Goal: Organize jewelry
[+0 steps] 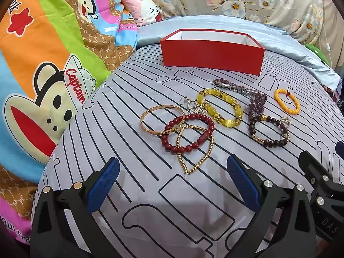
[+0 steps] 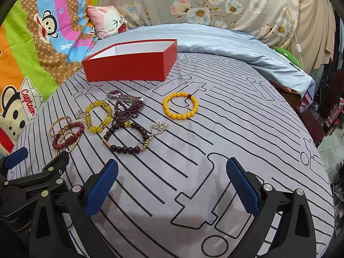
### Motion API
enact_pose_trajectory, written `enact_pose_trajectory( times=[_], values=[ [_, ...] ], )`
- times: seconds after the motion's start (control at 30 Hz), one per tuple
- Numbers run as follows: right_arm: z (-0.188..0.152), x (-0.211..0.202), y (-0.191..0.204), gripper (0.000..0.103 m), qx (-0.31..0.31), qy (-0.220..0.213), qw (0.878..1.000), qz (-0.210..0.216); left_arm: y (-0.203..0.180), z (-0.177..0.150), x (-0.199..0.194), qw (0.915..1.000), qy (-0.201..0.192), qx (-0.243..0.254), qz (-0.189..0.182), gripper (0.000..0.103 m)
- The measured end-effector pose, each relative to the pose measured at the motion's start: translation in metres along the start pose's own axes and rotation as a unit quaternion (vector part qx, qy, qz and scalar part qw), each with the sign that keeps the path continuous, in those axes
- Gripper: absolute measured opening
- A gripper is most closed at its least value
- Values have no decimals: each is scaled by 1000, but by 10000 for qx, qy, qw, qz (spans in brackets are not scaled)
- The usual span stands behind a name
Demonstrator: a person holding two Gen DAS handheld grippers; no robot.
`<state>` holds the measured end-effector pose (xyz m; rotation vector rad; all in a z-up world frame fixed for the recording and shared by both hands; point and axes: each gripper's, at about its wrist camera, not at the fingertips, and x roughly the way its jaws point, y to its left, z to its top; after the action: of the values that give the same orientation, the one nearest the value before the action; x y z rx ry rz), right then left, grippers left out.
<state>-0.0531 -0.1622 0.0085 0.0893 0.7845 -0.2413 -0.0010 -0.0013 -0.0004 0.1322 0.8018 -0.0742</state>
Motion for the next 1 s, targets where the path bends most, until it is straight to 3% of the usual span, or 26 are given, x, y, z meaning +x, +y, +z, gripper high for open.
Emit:
enact_pose_trajectory(
  times=[1.0],
  values=[
    [-2, -10, -4, 98, 36, -141, 9999, 61, 1, 1, -6, 9999, -116, -3, 48, 97]
  ],
)
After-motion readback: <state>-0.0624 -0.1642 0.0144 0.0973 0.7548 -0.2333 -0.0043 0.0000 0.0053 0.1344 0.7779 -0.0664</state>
